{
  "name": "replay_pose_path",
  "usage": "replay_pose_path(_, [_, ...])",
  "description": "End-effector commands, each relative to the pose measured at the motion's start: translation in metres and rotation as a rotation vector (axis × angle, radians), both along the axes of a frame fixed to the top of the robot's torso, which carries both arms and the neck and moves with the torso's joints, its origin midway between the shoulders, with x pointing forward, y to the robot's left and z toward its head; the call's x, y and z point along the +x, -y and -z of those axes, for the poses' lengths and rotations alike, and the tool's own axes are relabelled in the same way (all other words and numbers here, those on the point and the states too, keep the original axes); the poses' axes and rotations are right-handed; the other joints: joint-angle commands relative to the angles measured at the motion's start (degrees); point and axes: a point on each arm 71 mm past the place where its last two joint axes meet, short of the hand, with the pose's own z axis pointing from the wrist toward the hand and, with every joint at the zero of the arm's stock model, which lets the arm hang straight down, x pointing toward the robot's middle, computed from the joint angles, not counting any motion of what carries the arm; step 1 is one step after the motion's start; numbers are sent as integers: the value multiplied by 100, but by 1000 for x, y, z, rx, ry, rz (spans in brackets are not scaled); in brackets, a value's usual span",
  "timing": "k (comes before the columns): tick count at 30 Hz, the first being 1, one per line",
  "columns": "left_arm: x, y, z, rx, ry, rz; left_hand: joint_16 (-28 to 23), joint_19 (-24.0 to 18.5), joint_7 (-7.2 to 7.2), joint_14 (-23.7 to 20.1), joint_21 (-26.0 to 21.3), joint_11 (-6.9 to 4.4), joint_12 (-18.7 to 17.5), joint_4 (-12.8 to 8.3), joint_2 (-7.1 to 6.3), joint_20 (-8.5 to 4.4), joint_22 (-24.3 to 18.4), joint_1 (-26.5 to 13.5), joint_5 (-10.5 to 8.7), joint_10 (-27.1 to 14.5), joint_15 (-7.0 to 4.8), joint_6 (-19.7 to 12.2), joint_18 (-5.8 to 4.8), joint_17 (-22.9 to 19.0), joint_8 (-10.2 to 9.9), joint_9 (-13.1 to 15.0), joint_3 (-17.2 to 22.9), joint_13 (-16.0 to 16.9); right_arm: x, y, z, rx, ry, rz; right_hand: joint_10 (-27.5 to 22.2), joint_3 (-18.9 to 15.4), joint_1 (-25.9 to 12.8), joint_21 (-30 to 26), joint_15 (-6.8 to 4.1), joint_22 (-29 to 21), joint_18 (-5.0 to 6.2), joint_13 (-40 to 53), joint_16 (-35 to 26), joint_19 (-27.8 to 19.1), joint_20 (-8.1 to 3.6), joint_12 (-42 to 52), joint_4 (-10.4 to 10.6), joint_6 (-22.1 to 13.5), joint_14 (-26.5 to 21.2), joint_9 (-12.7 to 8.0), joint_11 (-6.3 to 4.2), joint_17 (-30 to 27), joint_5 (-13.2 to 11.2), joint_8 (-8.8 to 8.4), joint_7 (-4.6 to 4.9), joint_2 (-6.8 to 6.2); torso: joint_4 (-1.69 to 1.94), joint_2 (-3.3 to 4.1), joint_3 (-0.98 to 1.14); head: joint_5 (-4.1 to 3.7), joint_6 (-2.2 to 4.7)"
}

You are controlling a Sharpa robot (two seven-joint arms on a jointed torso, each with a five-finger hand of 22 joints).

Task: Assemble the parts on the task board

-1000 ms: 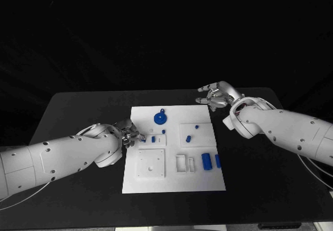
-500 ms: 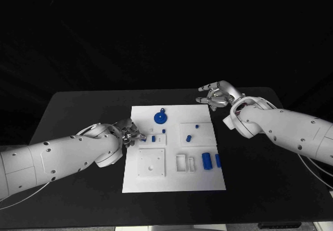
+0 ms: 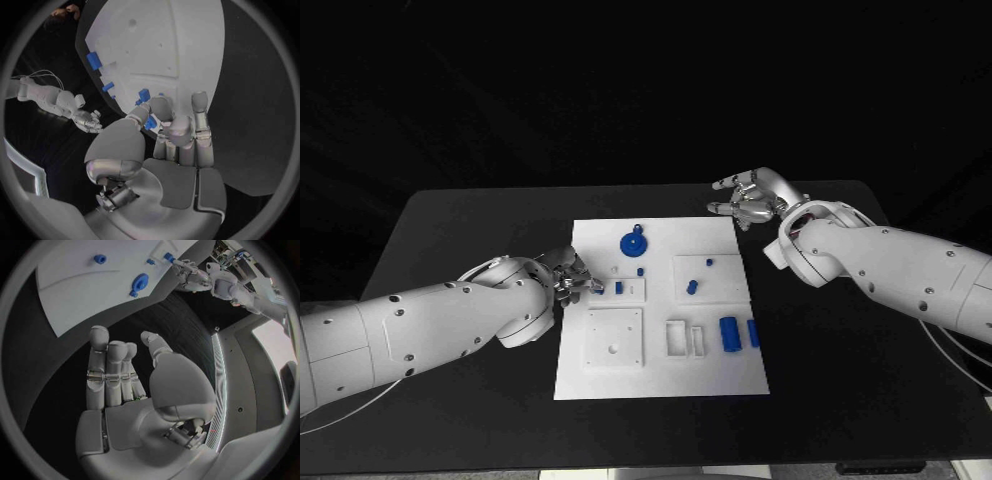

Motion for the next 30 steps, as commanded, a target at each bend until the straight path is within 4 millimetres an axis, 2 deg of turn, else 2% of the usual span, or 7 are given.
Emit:
replay_pose_path(1, [-9,2,15,34,-92,33,-21,-20,-691,25,33,-210,27,-269,77,-31,108,107,5,65,-8,1599,-32,-9,31,2,291,8,0,-2,1,-2,-4,-17,19,34,-55,22,-20,198,77,8,0,201,-1,9,-9,45,22,10,-37,8,30,-5,-2,18,1,0,4,0,-6])
replay_pose_path(16, [-10,1,19,47,-139,42,-61,-26,-687,18,15,-203,9,-221,96,-45,103,91,-84,66,-3,1590,-52,-58,21,-5,262,0,-1,-2,2,-2,-5,-18,19,34,-55,22,-20,198,77,8,0,201,-1,9,-9,45,22,10,-37,8,30,-5,-2,18,-1,2,5,-2,-10])
replay_pose_path(19, [-10,1,20,48,-154,45,-79,-35,-684,12,-6,-191,9,-200,37,-56,98,60,-117,68,9,1586,-74,-75,16,-10,206,1,-1,-2,2,-2,-6,-17,19,34,-55,22,-20,198,77,8,0,201,-1,9,-9,45,22,10,-37,8,30,-5,-2,18,-2,-1,6,-4,-14])
replay_pose_path(23, [-10,0,20,50,-168,48,-98,-29,-681,8,-31,-189,-2,-159,-60,-70,95,36,-3,69,9,1571,-93,-97,4,-21,160,-8,-1,-2,2,-2,-6,-18,19,34,-55,22,-20,198,77,8,0,201,-1,9,-9,45,22,10,-37,8,30,-5,-2,18,-4,-1,6,-2,-10])
replay_pose_path(30, [-11,1,21,52,-181,56,-106,-20,-682,3,-65,-187,6,-105,-82,-91,101,-33,137,68,9,1575,-119,-100,1,-37,236,-46,-1,-2,2,-2,-5,-18,19,34,-55,22,-20,198,77,8,0,201,-1,9,-9,45,22,10,-37,8,30,-5,-2,18,-4,1,6,-6,-6])
